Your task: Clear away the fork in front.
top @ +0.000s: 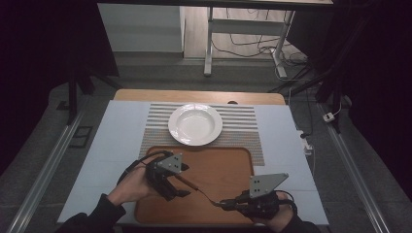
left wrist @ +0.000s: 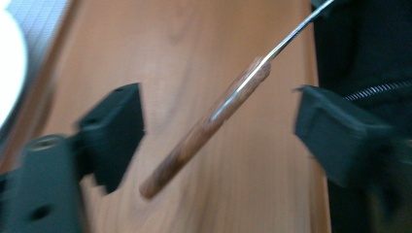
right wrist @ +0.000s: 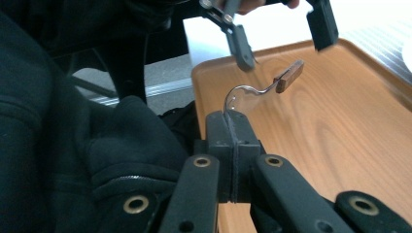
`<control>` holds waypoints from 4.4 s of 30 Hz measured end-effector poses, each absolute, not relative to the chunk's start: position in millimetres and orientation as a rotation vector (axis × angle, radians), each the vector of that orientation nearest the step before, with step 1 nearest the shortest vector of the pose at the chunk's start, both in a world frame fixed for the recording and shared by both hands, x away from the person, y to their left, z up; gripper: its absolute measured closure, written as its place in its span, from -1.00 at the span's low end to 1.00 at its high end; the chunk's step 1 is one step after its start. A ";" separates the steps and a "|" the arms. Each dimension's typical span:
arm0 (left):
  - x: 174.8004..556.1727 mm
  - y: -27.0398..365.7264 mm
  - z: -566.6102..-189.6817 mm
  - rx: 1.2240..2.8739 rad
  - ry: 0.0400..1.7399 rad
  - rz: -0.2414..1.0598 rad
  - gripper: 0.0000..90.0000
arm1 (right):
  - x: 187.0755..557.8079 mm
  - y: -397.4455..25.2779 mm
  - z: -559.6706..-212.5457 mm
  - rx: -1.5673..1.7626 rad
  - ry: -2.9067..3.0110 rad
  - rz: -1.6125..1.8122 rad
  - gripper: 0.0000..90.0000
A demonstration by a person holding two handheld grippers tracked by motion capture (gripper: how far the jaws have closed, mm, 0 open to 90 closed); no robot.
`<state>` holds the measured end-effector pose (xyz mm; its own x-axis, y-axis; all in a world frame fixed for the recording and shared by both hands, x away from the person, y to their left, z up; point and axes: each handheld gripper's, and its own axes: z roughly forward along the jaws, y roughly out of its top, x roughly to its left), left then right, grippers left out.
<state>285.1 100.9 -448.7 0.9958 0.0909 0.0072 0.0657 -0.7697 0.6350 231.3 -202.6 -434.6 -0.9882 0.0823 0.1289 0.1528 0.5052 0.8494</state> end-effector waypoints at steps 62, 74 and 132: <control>257.9 131.8 -456.6 2.537 0.568 -0.063 0.78 | 233.7 -252.5 -438.3 -0.935 -2.853 -1.482 -0.61; 252.3 154.6 -461.5 2.437 0.877 -0.045 0.78 | 228.7 -268.5 -445.2 -1.075 -2.877 -1.442 -0.82; 330.7 157.2 -491.9 2.270 1.178 -0.044 0.97 | 225.2 -275.6 -452.8 -1.161 -2.931 -1.304 -1.00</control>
<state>330.7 157.2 -491.9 0.6101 0.7405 -0.2819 0.7595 -0.4453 0.4743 225.2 -275.6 -452.8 -0.7363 0.6761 0.0265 0.4722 0.4855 0.7358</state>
